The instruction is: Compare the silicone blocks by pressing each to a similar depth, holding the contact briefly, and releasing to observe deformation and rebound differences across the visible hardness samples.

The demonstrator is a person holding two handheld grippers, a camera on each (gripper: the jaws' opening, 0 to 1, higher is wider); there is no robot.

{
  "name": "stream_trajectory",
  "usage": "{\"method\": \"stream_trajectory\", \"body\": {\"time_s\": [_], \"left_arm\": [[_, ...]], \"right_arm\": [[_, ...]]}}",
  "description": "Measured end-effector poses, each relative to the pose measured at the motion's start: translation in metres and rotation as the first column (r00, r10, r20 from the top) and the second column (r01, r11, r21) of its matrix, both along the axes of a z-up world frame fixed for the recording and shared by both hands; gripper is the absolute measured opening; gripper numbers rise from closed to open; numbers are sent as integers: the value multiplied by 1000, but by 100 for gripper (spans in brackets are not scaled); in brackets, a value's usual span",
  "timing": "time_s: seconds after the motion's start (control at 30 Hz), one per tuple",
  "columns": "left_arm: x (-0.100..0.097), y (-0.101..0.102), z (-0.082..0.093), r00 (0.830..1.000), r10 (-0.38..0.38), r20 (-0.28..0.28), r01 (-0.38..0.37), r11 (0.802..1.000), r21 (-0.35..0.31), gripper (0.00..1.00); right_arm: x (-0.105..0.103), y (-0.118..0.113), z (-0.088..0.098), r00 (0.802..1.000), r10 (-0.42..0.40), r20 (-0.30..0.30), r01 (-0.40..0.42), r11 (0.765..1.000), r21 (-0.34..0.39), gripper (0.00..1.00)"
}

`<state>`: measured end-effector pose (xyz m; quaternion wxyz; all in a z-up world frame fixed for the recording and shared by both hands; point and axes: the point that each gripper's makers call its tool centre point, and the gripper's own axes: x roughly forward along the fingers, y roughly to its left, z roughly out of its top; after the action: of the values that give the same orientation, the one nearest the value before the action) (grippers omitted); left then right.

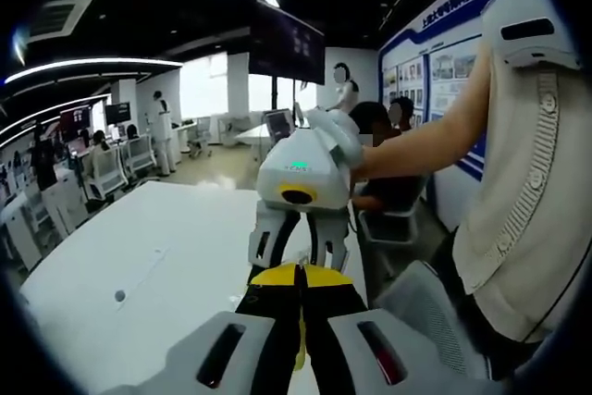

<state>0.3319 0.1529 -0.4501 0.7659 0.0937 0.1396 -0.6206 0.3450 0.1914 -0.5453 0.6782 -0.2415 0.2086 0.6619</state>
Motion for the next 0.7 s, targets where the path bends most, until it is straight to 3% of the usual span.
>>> {"method": "stream_trajectory", "body": {"time_s": [0.47, 0.63, 0.7], "left_arm": [[1, 9, -1, 998, 36, -43, -38, 998, -47, 0], [2, 10, -1, 997, 52, -49, -55, 997, -58, 0], [2, 11, -2, 997, 56, -56, -60, 996, -60, 0]], "right_arm": [[-4, -1, -3, 1000, -20, -7, 20, 1000, -10, 34], [-3, -11, -6, 997, -74, -7, 74, 997, -25, 39], [-3, -13, -3, 992, -123, -36, 123, 992, -2, 46]]}}
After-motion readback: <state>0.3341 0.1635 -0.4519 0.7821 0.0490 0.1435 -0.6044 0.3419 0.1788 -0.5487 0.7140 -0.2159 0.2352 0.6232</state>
